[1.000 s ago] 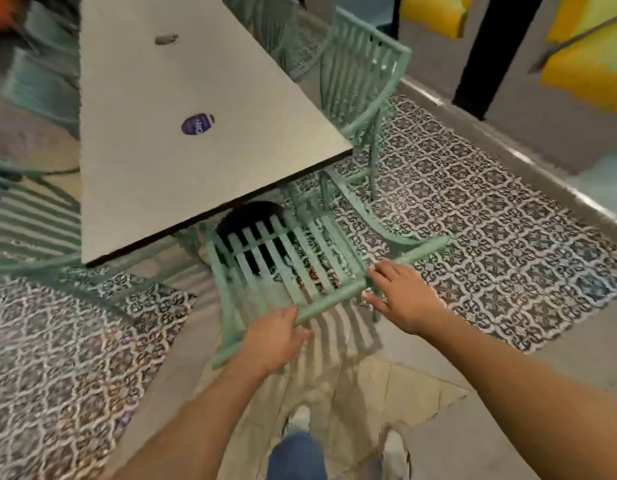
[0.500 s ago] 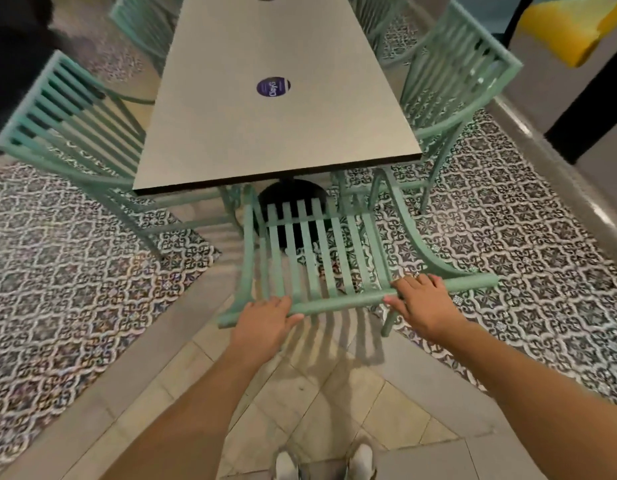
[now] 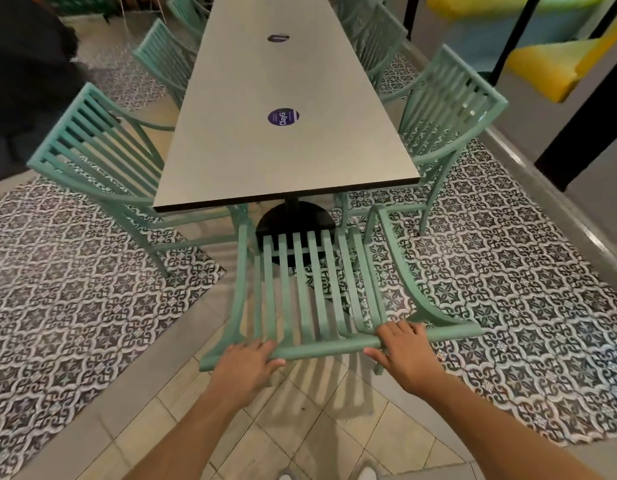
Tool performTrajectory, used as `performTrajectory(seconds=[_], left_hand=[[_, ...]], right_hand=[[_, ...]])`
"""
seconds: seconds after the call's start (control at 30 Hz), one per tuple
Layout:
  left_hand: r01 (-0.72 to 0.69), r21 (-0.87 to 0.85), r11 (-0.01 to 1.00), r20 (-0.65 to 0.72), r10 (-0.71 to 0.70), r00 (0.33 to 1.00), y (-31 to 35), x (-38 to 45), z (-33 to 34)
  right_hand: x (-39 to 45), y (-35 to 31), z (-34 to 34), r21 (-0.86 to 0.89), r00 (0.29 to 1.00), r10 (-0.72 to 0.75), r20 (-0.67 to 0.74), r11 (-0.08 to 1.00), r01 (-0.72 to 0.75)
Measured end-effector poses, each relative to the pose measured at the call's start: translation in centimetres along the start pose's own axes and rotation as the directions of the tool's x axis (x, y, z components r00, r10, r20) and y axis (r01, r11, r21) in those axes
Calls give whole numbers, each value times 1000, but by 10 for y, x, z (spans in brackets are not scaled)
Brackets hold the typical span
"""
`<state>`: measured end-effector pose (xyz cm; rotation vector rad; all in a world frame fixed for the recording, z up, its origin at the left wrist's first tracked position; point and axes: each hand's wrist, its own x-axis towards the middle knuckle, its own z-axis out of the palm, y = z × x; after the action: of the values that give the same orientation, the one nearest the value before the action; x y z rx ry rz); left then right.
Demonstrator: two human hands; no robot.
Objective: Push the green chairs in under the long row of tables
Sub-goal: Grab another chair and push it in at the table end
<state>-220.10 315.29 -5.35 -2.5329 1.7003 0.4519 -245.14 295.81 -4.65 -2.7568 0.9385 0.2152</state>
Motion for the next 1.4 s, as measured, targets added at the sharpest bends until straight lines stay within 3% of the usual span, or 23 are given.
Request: performTrajectory(seconds=[0.2,0.47,0.73,0.93,1.4], left_hand=[[-8,-29,1000,-51,7,999,-11,-16,4],[-9,-43,999,-83,6,997,-25,-24,8],[-13,-32,999,-96,10,995,-42,-22,8],[-19,0,1000,-98,19,995,-47,-21,11],[-33,-13,999,-67,32,997,-57,-21,7]], right_hand=[[-4,-11,12,-10,997,-12,-81,1000,11],[-2,-24,11,-2,999,-22,-25,1000,22],[10,-34,10,7,996,-46,-75,999,47],[11,-32,20,-39,980,-50,-192,998,43],[16,-42,19,-2,990,-49,-134,999,49]])
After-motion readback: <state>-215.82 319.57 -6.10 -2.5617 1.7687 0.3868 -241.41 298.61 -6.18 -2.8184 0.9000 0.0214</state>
